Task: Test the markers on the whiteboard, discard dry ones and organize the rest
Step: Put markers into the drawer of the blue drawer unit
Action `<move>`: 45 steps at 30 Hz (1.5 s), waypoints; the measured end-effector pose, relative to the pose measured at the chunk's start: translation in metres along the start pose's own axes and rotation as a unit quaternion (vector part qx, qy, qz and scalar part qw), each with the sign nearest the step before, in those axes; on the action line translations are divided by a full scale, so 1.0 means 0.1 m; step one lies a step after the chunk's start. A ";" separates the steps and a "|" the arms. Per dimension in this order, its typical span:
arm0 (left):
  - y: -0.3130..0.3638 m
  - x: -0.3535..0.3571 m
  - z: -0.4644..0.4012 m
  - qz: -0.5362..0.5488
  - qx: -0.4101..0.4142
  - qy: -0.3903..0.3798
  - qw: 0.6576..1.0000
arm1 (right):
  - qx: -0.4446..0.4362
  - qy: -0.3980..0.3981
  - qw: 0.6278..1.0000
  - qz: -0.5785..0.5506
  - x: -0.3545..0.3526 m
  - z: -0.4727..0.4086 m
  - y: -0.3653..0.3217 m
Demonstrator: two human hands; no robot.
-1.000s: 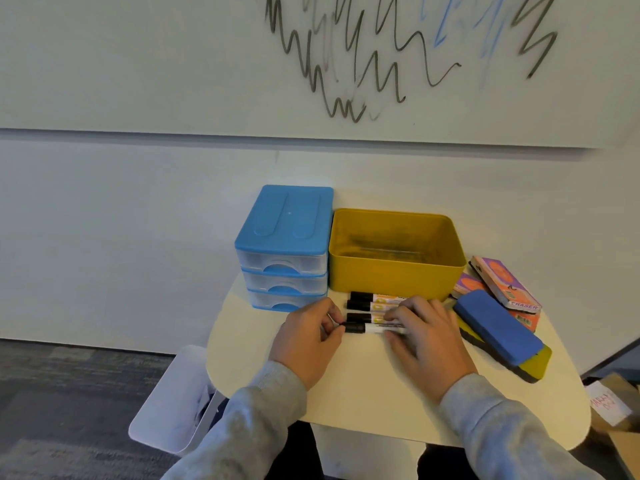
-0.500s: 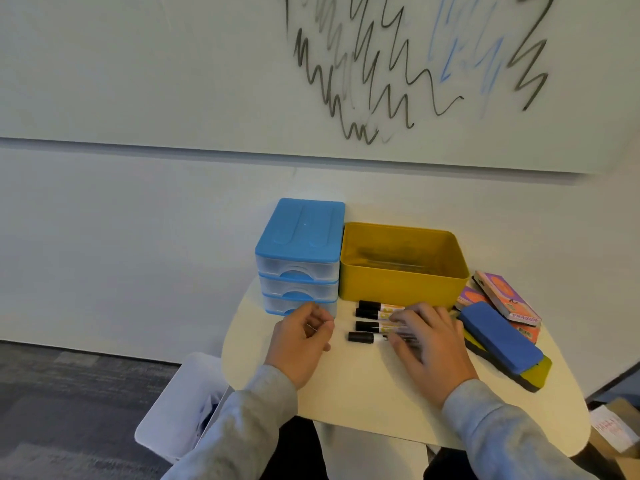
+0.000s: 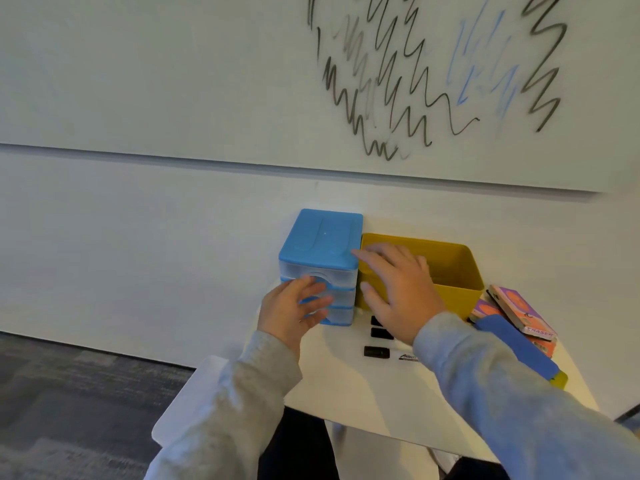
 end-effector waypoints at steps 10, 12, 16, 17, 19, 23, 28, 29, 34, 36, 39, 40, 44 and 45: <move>-0.04 0.08 0.04 0.158 -0.092 -0.020 0.983 | 0.019 -0.197 0.980 -0.006 0.09 -0.42 -0.09; -0.06 0.07 0.05 0.155 -0.092 -0.011 0.983 | 0.025 -0.199 0.980 -0.016 0.08 -0.39 -0.10; -0.09 0.09 0.06 0.150 -0.091 0.001 0.984 | 0.025 -0.204 0.979 -0.014 0.06 -0.38 -0.11; -0.10 0.10 0.06 0.149 -0.088 0.008 0.985 | 0.026 -0.205 0.978 -0.010 0.07 -0.39 -0.12; -0.12 0.10 0.06 0.152 -0.084 0.029 0.984 | 0.026 -0.206 0.978 -0.001 0.08 -0.41 -0.12; -0.16 0.03 0.16 0.157 -0.083 0.047 0.983 | 0.026 -0.208 0.978 0.004 0.10 -0.44 -0.12; -0.23 -0.11 0.37 0.175 -0.091 0.055 0.979 | 0.030 -0.218 0.975 0.011 0.10 -0.44 -0.10; -0.24 -0.15 0.41 0.178 -0.092 0.056 0.978 | 0.033 -0.217 0.976 0.008 0.10 -0.44 -0.11; -0.32 -0.32 0.64 0.191 -0.095 0.055 0.975 | 0.037 -0.210 0.977 0.002 0.11 -0.44 -0.11; -0.32 -0.36 0.70 0.196 -0.091 0.052 0.975 | 0.039 -0.208 0.977 0.001 0.11 -0.44 -0.11; -0.33 -0.37 0.76 0.198 -0.088 0.053 0.975 | 0.038 -0.208 0.977 0.002 0.09 -0.44 -0.12; -0.34 -0.36 0.77 0.200 -0.087 0.055 0.974 | 0.040 -0.207 0.978 0.001 0.08 -0.43 -0.13; -0.36 -0.36 0.81 0.201 -0.087 0.055 0.974 | 0.043 -0.203 0.978 0.006 0.05 -0.42 -0.15; -0.37 -0.37 0.82 0.198 -0.086 0.055 0.975 | 0.043 -0.203 0.978 0.007 0.04 -0.42 -0.16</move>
Point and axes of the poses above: each hand's wrist, its own z-axis away from the middle knuckle, its own x-axis out of the palm, y = z × x, the point moved 5 cm from there along -z, towards the middle knuckle, and after that the axes turned 8 degrees about -x, right-handed, at the moved point
